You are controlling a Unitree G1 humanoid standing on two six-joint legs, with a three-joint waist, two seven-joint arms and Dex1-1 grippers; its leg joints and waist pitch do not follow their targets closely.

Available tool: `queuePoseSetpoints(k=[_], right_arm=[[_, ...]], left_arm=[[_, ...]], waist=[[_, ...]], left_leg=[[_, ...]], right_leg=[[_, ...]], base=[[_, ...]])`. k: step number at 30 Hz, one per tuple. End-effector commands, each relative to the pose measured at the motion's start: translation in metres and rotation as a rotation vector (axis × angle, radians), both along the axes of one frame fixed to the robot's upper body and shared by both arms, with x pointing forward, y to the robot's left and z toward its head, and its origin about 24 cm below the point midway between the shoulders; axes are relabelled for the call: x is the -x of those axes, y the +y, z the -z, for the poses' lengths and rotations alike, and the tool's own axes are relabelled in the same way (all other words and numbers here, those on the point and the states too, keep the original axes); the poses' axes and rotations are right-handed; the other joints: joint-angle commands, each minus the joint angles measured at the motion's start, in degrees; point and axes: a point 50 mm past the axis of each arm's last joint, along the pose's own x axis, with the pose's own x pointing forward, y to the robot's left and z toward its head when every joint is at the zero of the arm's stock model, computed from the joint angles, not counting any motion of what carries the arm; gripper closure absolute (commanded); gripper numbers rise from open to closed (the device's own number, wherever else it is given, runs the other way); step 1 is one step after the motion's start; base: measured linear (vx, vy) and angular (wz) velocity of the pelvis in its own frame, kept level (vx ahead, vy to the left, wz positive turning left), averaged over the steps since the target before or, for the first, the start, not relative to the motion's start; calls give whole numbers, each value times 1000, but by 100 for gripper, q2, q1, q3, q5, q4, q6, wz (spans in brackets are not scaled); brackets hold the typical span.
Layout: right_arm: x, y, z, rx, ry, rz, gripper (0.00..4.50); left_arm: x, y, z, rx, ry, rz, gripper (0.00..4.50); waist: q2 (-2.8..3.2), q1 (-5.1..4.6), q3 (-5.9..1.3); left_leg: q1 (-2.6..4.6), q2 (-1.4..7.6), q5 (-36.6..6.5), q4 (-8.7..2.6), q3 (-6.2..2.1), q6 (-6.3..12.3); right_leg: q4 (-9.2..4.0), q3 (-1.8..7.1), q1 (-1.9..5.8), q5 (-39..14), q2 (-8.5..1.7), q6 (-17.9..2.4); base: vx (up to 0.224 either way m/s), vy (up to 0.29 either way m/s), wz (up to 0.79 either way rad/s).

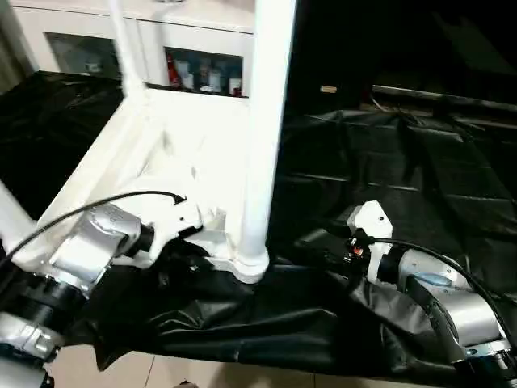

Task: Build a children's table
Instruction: Rotate leg to tighten

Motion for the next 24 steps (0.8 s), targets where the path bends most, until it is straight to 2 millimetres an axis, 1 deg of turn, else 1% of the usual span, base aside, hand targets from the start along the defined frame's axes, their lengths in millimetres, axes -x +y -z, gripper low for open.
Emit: queuePoseSetpoints(k=[1,2,3,5,6,7,8,9,10,11,13,14,16,17,18,20,21,22,23,24], right_arm=[[-1,-1,-2,25,-13,-16,147],[-1,-1,-2,25,-13,-16,147],[-1,-1,-1,24,-14,-16,147],[-1,-1,-1,16,-17,-8,147],[-1,0,-1,13,-17,-6,147],[-1,2,-1,-21,-15,14,147],[-1,2,-1,-21,-15,14,147],[0,5,2,-60,11,8,147],[1,5,3,-62,20,0,130],[3,6,6,-58,37,-16,114],[4,5,8,-54,55,-36,111],[4,5,7,-58,62,-47,101],[3,4,6,-45,57,-61,77],[3,4,6,-39,54,-66,72],[1,5,6,-28,46,-70,58],[-1,6,6,-19,38,-71,34],[-4,7,6,-5,20,-65,34],[-10,9,4,8,-4,-65,23],[-11,10,3,10,-8,-65,14],[-12,11,2,5,-7,-70,14]], left_arm=[[1,-2,-2,4,0,1,403],[1,-2,-2,4,0,1,413],[1,-2,-1,2,2,-5,413],[2,-1,2,-4,10,-33,421],[2,-1,3,-5,8,-39,428],[0,-4,7,-10,-23,-116,433],[0,-4,7,-10,-23,-116,433],[-6,-10,11,38,-70,-226,439],[-7,-13,12,51,-81,-240,443],[-6,-18,15,74,-94,-251,445],[-2,-23,19,83,-104,-219,448],[0,-27,22,87,-112,-203,449],[1,-32,23,118,-134,-174,450],[2,-34,22,134,-145,-159,450],[2,-37,23,138,-159,-148,450],[3,-38,23,138,-169,-141,450],[3,-39,23,134,-181,-127,450],[3,-42,22,162,-200,-135,450],[3,-43,22,169,-203,-138,450],[1,-43,21,181,-206,-151,450]], waist=[[85,26,-339],[85,20,-338],[85,10,-335],[82,2,-328],[107,-9,-325],[132,-25,-334],[122,-33,-329],[115,-35,-331],[106,-37,-325],[121,-31,-327],[82,-65,-336],[69,-86,-337],[77,-90,-341],[71,-85,-338],[74,-83,-337],[89,-72,-334],[95,-64,-334],[93,-79,-337],[92,-84,-335],[97,-75,-337]], left_leg=[[92,279,-698,-409,-66,114],[91,276,-699,-408,-64,115],[92,274,-728,-407,-63,120],[93,274,-809,-411,-64,113],[96,279,-855,-417,-66,79],[98,283,-874,-416,-67,46],[90,283,-872,-414,-69,43],[89,281,-920,-409,-66,52],[84,285,-957,-400,-63,75],[69,280,-957,-403,-75,85],[39,261,-871,-399,-82,123],[39,259,-809,-390,-82,180],[50,253,-770,-375,-68,225],[58,261,-726,-372,-59,280],[62,265,-727,-374,-56,289],[74,274,-789,-384,-58,280],[78,282,-812,-387,-58,260],[70,275,-830,-391,-60,233],[67,276,-835,-392,-59,221],[80,275,-826,-383,-51,221]], right_leg=[[-378,193,209,478,-411,-1563],[-376,191,209,488,-408,-1567],[-383,191,205,460,-407,-1570],[-399,194,206,307,-410,-1558],[-408,195,199,262,-409,-1557],[-394,195,205,320,-405,-1574],[-390,193,205,350,-404,-1588],[-396,191,209,318,-406,-1611],[-418,195,215,273,-423,-1649],[-418,194,230,209,-422,-1625],[-424,193,265,240,-407,-1548],[-425,196,261,279,-401,-1525],[-437,204,249,287,-402,-1522],[-437,201,233,307,-391,-1534],[-439,203,227,302,-394,-1538],[-442,191,208,180,-389,-1540],[-443,193,197,113,-394,-1521],[-440,190,201,64,-398,-1529],[-443,190,200,45,-395,-1522],[-439,196,196,82,-393,-1521]], base=[[0,0,0],[0,0,0],[0,0,0],[0,0,0],[0,0,0],[0,0,0],[0,0,0],[0,0,0],[0,0,0],[0,0,0],[0,0,0],[0,0,0],[0,0,0],[0,0,0],[0,0,0],[0,0,0],[0,0,0],[0,0,0],[0,0,0],[0,0,0]])
